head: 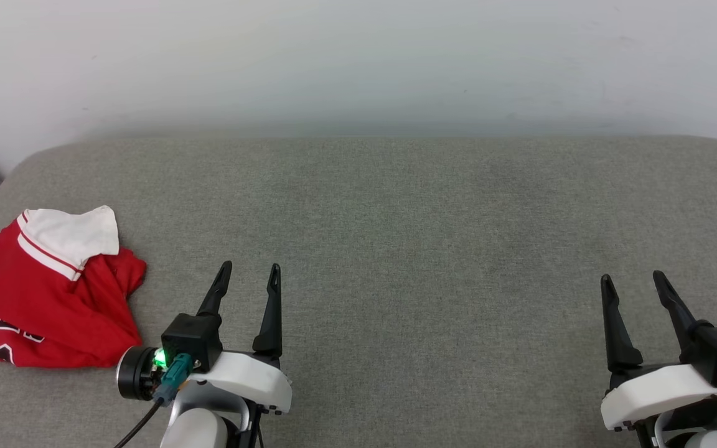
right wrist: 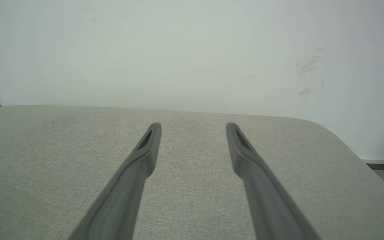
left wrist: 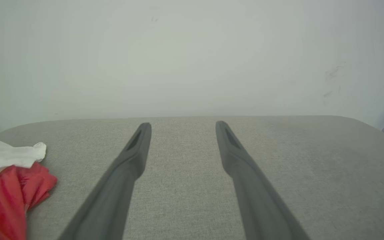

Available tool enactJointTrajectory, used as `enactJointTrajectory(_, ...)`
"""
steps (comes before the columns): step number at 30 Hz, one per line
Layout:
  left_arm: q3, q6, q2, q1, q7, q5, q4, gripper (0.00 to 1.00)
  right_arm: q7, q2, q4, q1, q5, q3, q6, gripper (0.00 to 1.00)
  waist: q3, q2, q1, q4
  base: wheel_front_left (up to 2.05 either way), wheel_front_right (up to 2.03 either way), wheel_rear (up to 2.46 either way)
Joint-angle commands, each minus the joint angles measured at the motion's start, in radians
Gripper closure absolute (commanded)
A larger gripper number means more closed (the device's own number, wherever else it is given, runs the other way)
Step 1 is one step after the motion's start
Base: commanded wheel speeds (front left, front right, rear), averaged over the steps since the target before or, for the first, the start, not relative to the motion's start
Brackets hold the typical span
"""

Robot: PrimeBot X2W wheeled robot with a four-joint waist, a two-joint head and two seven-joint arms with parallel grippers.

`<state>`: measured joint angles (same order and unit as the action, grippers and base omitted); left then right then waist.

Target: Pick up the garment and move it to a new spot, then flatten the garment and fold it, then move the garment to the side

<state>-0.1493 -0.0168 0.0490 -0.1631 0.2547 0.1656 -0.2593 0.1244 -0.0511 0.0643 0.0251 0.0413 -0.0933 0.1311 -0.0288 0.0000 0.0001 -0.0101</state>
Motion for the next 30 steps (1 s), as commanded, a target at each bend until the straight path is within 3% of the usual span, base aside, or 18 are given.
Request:
enactJointTrajectory(1,-0.005,0.005,0.002,-0.01,0.008,-0.022,-0.003,0.0,0.01,0.001,0.0,0.013,-0.023,-0.003,-0.001,0.0,-0.001,0.0,-0.0001,-0.001,0.0,0.0,0.0)
enactJointTrajectory(17,-0.009,0.008,0.002,-0.017,0.011,-0.009,-0.027,0.0,0.013,0.001,0.004,-0.001,-0.009,-0.006,-0.001,0.0,0.004,0.0,-0.0001,-0.039,0.0,0.0,0.0)
enactJointTrajectory(30,-0.008,0.02,0.005,-0.017,0.011,-0.008,-0.039,0.0,0.002,0.001,-0.017,-0.008,-0.005,0.042,-0.001,0.0,0.015,0.0,-0.0001,-0.244,0.0,0.0,0.0)
